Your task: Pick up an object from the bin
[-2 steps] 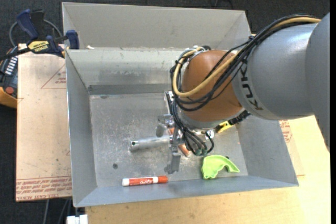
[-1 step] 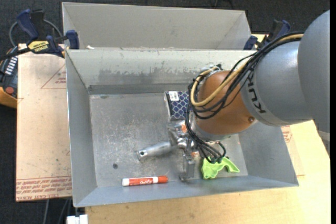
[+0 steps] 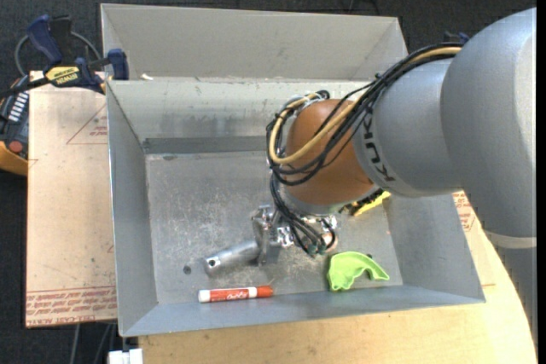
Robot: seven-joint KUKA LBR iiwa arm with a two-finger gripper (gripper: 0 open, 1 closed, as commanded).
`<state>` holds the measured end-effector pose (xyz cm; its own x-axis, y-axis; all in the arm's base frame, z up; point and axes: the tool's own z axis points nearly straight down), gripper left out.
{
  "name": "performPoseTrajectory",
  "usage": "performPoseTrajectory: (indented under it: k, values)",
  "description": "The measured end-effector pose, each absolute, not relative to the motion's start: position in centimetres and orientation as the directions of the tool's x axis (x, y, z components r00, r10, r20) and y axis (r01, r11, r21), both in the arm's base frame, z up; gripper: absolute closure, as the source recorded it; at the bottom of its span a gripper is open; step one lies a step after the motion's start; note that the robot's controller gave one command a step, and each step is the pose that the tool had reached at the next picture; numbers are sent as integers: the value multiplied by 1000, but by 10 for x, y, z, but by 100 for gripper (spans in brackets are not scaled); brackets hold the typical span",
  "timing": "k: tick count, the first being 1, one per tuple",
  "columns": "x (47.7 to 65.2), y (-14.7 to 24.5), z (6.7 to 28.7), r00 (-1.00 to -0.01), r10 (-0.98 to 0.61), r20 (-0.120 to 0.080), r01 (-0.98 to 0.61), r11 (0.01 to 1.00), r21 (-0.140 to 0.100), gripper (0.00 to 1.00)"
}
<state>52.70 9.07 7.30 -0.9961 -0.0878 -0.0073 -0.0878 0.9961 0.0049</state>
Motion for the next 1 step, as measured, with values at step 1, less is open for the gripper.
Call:
performPoseTrajectory:
  k: [1]
  values:
    - [527,91,73,-996,-87,-7,-87,996,5,100]
